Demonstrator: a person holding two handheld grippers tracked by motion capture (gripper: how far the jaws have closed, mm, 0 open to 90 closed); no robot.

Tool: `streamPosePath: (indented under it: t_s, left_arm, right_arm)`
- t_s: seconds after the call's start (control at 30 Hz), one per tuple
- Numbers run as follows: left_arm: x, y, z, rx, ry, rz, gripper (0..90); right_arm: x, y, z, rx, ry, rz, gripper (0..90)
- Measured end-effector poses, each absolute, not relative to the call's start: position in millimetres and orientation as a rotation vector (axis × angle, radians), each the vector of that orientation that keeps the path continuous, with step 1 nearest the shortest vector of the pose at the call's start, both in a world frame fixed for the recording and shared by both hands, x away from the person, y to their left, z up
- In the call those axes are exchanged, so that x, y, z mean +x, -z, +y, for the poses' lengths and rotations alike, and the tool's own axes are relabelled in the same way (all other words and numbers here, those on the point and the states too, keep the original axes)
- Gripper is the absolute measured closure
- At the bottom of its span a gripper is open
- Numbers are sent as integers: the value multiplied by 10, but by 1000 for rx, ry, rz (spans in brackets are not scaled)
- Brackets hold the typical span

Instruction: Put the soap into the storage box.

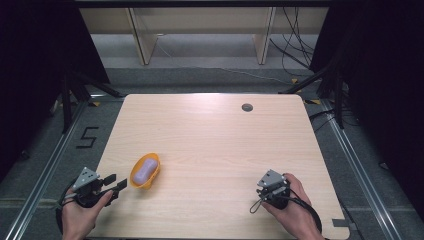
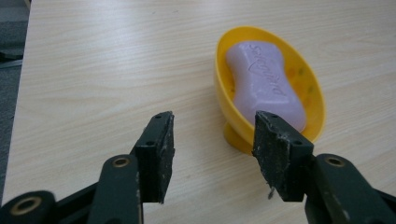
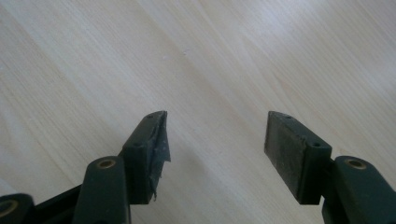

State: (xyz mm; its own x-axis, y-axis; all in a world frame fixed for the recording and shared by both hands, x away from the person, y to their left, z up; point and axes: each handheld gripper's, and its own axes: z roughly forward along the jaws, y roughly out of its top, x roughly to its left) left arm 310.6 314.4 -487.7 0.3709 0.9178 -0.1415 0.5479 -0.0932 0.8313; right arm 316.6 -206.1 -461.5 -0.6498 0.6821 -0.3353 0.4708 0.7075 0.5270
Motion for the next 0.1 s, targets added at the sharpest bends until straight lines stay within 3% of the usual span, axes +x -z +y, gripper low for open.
streamPosePath:
  t_s: [0.1]
  left_arm:
    - [3130,4883,3149,1759,-530,1290,438]
  right_arm:
    - [3173,4623,-2063,877,-548,2406,400]
